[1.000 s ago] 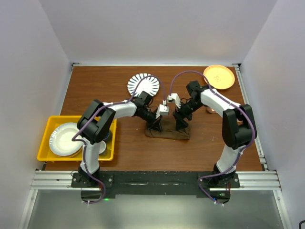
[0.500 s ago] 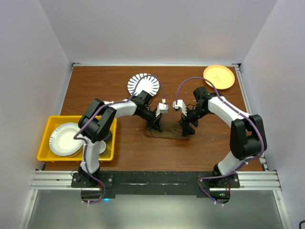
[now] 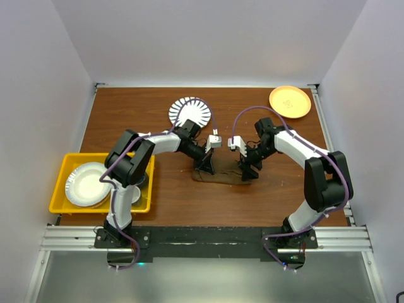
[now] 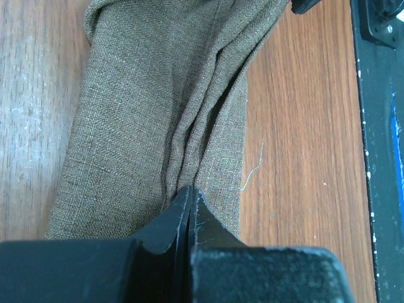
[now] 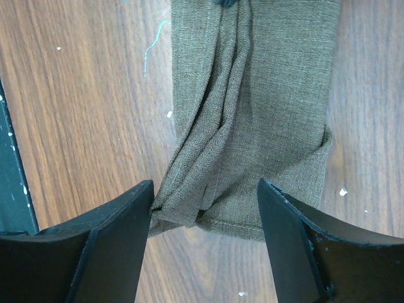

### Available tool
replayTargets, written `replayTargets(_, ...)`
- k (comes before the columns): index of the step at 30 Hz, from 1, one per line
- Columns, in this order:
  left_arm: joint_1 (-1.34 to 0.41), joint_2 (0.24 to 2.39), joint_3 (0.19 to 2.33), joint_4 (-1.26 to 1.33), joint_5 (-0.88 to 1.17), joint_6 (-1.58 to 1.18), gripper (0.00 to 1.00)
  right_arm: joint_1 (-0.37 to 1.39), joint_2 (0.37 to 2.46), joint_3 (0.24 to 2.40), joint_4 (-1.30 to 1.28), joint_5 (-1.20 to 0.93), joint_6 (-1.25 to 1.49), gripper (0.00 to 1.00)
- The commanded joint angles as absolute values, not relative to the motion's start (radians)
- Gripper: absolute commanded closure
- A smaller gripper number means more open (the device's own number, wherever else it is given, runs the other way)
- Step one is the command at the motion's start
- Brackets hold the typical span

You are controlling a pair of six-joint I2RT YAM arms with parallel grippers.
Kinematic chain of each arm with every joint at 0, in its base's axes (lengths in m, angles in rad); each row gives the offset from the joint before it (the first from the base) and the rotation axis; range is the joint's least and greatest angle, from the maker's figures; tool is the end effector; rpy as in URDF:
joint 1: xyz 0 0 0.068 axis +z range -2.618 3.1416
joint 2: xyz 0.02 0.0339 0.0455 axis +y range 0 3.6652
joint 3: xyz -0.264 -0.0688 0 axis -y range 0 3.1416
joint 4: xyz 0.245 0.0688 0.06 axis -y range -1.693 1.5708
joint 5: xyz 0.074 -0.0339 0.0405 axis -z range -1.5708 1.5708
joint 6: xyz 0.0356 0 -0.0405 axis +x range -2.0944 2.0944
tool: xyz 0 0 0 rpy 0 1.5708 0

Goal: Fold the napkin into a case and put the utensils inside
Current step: Fold the 2/3-rectangle-folded napkin at the center of the board.

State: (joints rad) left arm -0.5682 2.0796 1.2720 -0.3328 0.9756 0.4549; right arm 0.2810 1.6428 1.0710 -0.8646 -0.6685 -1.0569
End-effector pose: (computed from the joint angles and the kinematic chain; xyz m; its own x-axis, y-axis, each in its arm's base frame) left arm 0.3217 -0.2404 0.1231 -0.4276 0.5653 -0.7054 0.8692 0.0426 -0.4927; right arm 0.2736 0.1019 0.1937 -0.2090 -0.7716 -0.6007 -0.9753 0.1200 0.1852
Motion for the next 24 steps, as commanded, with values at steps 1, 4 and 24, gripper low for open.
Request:
replayTargets(1,-0.560,2.137,1.256,-0.368,0.881,0.446,1.00,0.293,1.628,1.084,-0.899,-0.702,-1.126,0.26)
replayTargets(4,-0.560,2.141,1.259,-0.373,0.879,0.446,1.00,0.316,1.631,1.091,-0.933,-0.712,-1.131,0.29)
replayTargets(24,-0.548,1.981,1.145,-0.216,0.963,0.423,0.94,0.334,1.712,1.086,-0.844,-0.675,-0.959,1.00)
